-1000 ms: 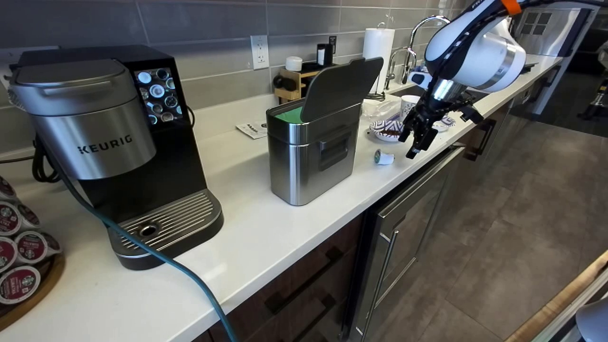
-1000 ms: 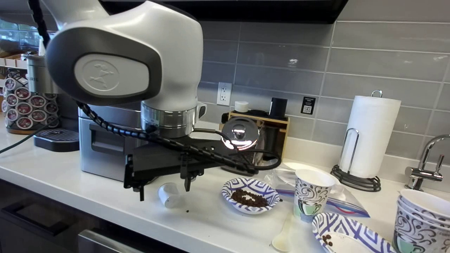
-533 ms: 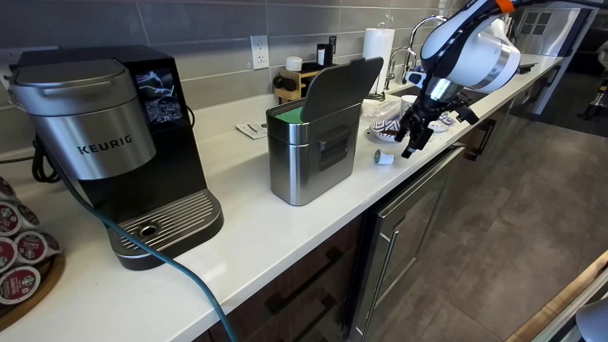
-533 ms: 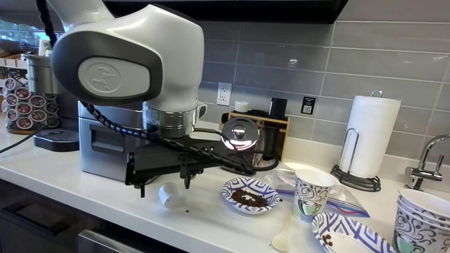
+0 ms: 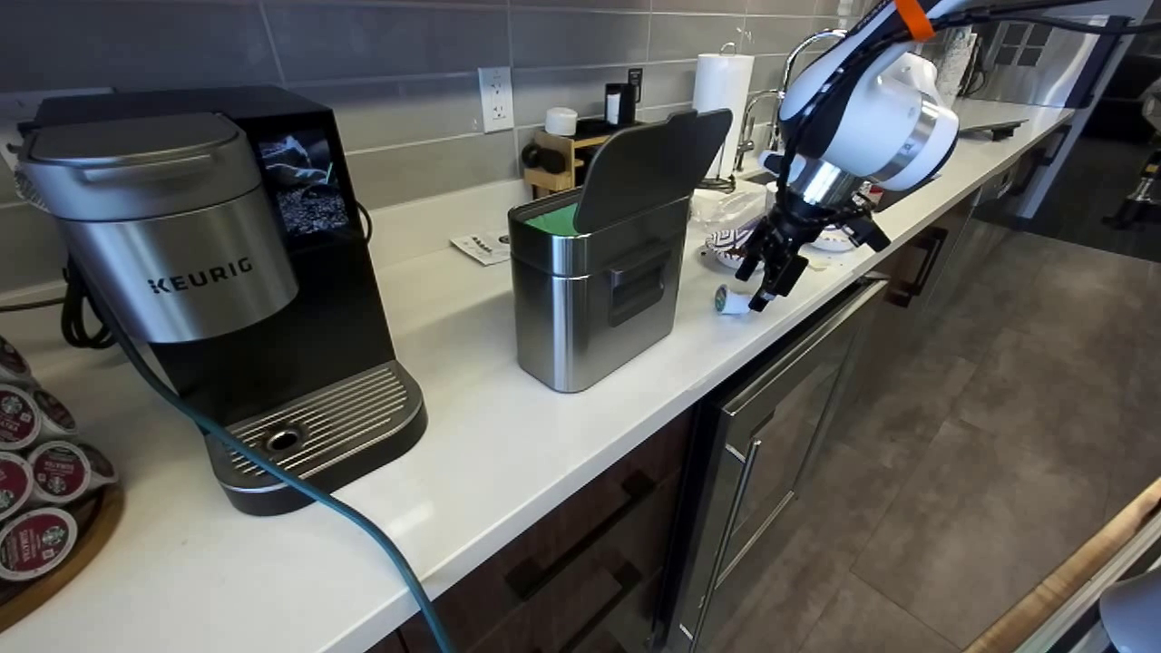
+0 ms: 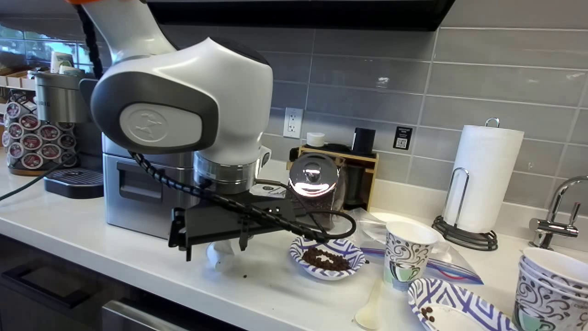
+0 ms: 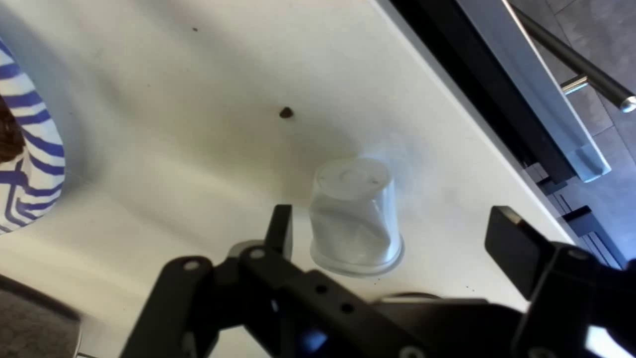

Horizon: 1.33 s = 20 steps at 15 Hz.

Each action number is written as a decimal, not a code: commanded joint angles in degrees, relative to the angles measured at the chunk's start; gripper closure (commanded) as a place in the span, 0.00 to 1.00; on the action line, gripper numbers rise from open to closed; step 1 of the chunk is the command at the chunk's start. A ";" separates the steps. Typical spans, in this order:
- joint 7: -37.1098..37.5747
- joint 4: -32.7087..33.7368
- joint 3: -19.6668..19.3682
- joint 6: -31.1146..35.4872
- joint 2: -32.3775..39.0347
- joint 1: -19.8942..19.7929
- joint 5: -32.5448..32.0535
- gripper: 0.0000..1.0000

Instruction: Open the silver bin, pick up the small white container and put it inside the silver bin

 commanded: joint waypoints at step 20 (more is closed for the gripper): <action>0.94 2.39 3.22 -4.75 -1.25 -6.07 -0.63 0.94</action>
